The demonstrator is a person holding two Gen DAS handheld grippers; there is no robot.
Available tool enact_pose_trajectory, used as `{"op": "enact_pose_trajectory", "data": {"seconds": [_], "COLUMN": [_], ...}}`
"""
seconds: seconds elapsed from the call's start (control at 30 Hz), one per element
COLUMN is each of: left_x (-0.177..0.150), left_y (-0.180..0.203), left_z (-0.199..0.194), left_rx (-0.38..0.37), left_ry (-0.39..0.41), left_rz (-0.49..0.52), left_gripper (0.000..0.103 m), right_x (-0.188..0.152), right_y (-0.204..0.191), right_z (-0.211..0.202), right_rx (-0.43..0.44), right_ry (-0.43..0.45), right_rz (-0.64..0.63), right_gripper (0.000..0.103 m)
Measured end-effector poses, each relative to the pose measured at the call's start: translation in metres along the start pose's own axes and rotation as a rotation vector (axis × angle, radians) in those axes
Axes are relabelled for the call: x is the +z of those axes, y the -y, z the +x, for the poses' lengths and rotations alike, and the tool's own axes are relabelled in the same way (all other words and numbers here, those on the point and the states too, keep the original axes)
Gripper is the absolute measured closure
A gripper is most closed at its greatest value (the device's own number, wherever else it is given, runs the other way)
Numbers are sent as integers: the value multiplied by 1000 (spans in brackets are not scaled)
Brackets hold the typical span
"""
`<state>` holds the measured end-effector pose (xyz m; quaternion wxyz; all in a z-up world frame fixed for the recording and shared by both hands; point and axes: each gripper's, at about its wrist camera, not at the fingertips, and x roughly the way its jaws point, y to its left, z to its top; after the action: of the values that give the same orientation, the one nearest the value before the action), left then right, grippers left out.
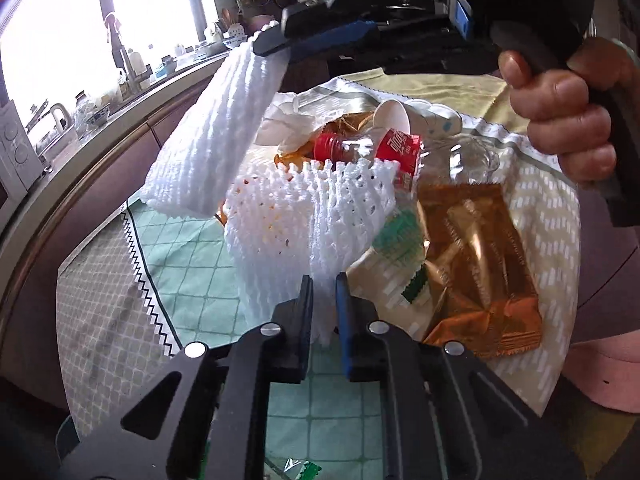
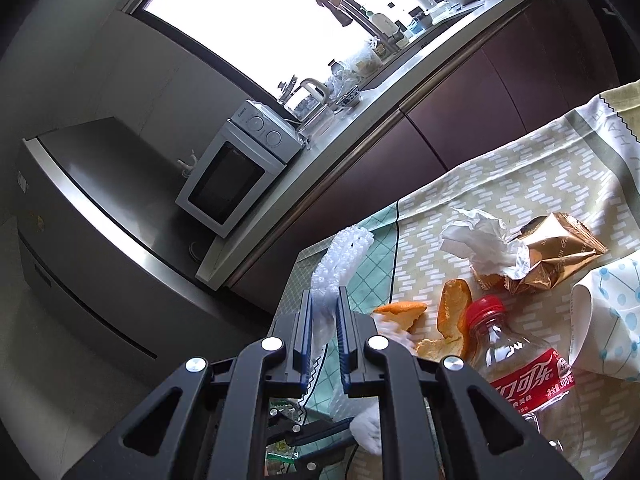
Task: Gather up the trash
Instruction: 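Lift the held foam nets with both tools toward the blue bin, then open both tools over the blue bin to drop the foam nets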
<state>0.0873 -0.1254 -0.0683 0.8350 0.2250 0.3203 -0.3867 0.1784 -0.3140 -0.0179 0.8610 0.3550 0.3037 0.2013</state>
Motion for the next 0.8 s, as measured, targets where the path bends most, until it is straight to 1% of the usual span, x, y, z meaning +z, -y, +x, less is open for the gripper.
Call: {"op": "enact_pose_trajectory", "data": {"seconds": [0.17, 0.3, 0.43, 0.57, 0.7, 0.8], "left_x": [-3, -16, -41, -74, -117, -152], "left_y": [-13, -32, -58, -89, -129, -156], "left_z": [-31, -74, -120, -152, -173, -179], "left_rx": [44, 117, 200, 301, 388, 452], "left_ry": [61, 109, 138, 118, 57, 3], "left_rz": [-66, -119, -188, -246, -339, -403], "left_gripper": [92, 92, 92, 91, 91, 91], "right_x": [-1, -1, -3, -13, -29, -44], "right_y": [-9, -26, -52, -77, -102, -120], "right_z": [-2, 2, 16, 51, 102, 141], "right_rx": [38, 104, 185, 249, 282, 287], "right_ry": [8, 7, -10, -79, -184, -264], "right_rz": [-9, -15, -31, -44, -48, -62], "right_gripper": [93, 93, 93, 93, 93, 93]}}
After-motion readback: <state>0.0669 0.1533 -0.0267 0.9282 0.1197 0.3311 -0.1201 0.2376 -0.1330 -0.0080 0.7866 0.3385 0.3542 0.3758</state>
